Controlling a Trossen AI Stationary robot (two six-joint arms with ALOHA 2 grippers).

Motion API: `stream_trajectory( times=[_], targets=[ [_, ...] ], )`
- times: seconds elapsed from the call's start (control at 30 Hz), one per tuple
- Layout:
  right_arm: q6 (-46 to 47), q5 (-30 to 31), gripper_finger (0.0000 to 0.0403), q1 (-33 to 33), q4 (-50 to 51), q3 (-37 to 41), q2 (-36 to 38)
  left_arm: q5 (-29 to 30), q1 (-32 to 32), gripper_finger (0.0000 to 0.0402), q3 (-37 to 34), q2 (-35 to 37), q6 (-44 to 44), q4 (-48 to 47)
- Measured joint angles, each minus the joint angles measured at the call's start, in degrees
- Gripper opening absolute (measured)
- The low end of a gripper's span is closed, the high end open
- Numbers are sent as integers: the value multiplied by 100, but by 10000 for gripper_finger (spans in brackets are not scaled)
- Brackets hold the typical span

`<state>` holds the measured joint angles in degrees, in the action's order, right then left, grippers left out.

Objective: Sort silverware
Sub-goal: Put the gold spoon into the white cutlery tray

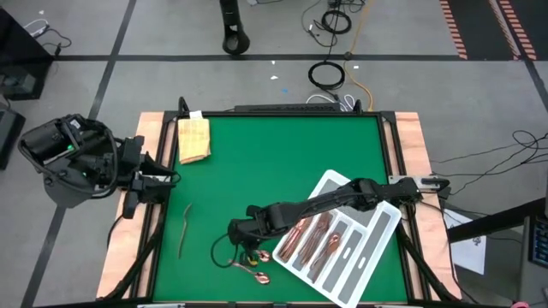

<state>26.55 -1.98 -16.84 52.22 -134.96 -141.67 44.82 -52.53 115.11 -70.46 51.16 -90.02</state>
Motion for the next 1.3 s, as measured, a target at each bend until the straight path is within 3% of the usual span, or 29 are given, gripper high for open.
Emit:
stream_trajectory(
  times=[0.1,0.17,0.33,0.47,0.8,1.03,1.2,1.3],
  targets=[
    [-87,-517,34,-39,218,1,-118,23,0,145,0,23,85,0],
    [-34,-551,65,-89,283,11,-210,24,0,145,0,29,81,0],
    [172,157,148,-123,41,0,-200,26,0,145,0,42,72,0],
    [189,477,172,-121,-64,0,-203,29,0,145,0,44,59,0],
    [387,505,159,-178,-48,-2,-578,43,0,145,0,54,52,2],
    [574,734,152,-150,542,-6,-721,46,0,145,0,92,-11,0],
    [424,585,93,-180,622,-41,-865,48,0,145,0,97,-57,2],
    [425,621,25,-192,688,-35,-874,48,2,145,0,97,-69,0]
  ],
)
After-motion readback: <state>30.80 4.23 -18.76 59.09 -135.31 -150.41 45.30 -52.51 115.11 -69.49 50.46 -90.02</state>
